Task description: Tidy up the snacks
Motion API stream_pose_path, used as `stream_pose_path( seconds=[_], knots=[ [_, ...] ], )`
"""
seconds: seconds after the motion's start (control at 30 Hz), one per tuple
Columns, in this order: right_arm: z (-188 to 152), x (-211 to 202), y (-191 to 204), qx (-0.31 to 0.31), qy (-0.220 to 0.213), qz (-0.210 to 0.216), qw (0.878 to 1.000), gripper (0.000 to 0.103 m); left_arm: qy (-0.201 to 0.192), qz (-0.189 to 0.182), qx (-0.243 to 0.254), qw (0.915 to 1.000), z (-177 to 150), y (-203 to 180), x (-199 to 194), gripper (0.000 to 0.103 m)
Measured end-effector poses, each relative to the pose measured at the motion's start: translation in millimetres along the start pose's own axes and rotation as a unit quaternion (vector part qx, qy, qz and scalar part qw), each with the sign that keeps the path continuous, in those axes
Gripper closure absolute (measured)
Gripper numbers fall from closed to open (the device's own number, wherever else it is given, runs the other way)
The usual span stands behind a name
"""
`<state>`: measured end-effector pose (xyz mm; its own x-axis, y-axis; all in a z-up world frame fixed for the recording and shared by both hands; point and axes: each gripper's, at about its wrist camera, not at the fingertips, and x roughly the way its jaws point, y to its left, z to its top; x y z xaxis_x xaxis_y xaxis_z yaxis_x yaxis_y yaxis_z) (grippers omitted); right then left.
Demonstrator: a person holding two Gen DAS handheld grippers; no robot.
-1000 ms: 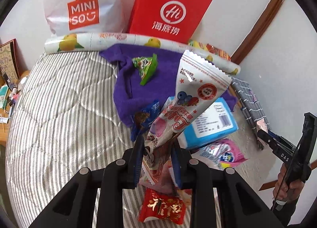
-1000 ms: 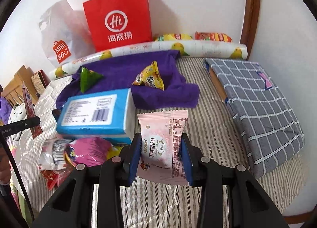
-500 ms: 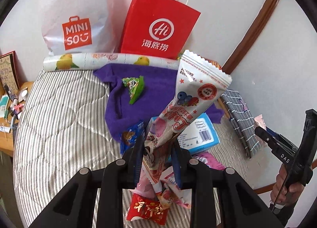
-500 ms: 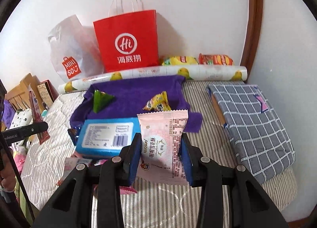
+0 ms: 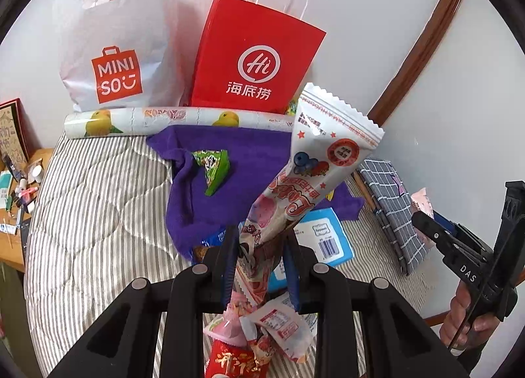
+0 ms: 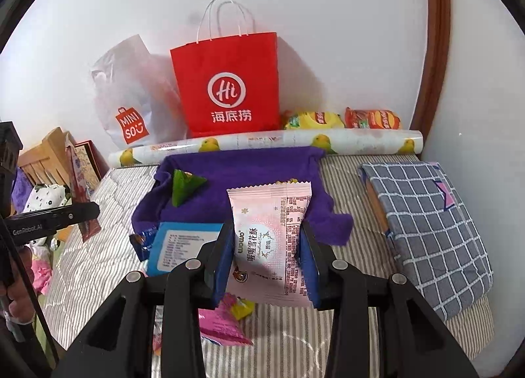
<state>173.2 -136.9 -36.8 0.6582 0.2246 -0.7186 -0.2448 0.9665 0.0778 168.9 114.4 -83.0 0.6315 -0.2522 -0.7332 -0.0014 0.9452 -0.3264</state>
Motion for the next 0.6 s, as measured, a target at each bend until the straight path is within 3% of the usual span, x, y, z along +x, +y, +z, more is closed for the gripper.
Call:
stream_pose_path(
  seconds=[0.6],
  knots=[
    [39,36,23,-0.012,-0.012,0.021,1.000,0.065,0.007,0.001,-0.006,1.0000,47,13,33,0.078]
  ],
)
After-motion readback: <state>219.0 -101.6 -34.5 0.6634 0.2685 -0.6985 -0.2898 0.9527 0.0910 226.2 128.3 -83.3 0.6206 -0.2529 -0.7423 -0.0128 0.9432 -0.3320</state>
